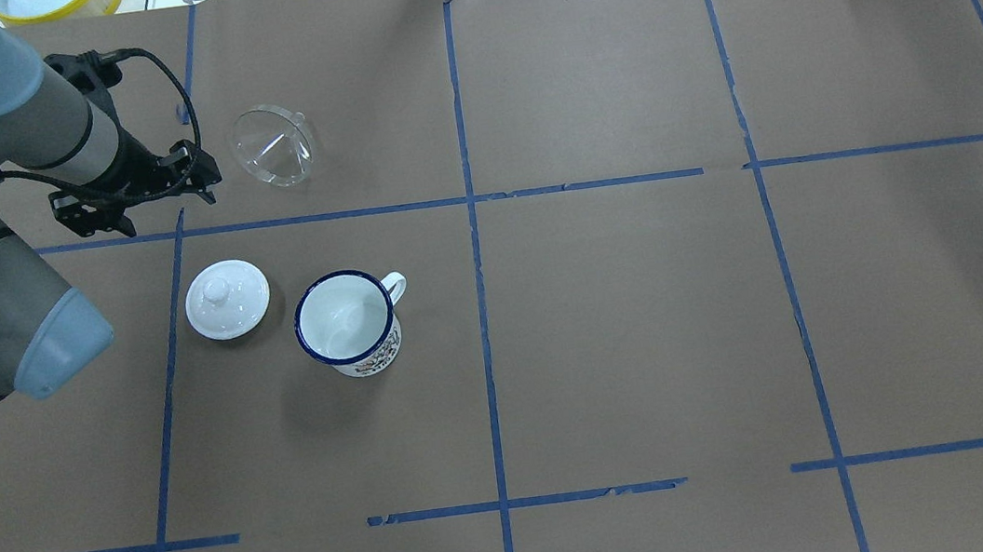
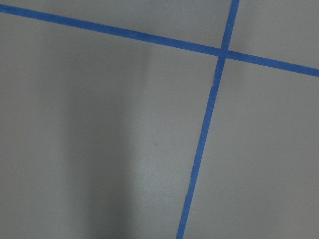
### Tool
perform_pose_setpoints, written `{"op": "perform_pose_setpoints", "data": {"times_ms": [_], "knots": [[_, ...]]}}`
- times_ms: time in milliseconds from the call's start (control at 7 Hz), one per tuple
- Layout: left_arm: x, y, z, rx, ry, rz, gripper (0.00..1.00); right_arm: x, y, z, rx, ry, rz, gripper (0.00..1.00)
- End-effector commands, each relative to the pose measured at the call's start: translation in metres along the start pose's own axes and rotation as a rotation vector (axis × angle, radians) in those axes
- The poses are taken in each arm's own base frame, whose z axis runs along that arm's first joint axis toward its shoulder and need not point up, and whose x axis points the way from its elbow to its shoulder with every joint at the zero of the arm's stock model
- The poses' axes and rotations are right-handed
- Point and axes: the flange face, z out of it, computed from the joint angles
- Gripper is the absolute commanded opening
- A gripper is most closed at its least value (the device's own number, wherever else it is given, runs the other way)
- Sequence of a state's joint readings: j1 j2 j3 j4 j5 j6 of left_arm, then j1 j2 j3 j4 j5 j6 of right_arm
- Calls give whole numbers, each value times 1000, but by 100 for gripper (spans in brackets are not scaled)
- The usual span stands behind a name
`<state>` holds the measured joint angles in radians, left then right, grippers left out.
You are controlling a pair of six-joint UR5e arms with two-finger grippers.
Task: Place funnel on cup
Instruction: 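Move the left gripper up to the glass funnel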
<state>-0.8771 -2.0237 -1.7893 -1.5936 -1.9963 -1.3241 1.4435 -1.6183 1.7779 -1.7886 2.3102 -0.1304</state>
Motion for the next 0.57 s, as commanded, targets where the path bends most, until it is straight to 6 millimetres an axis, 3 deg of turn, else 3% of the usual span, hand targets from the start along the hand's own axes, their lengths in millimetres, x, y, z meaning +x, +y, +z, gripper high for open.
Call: {"op": "perform_pose_setpoints", "data": {"times_ms": [0, 429], "knots": [[14, -17, 4, 70, 118, -256, 100, 0, 0, 0, 0, 0, 0, 100], [38, -42, 33, 160, 241, -393, 100, 0, 0, 0, 0, 0, 0, 100]]}}
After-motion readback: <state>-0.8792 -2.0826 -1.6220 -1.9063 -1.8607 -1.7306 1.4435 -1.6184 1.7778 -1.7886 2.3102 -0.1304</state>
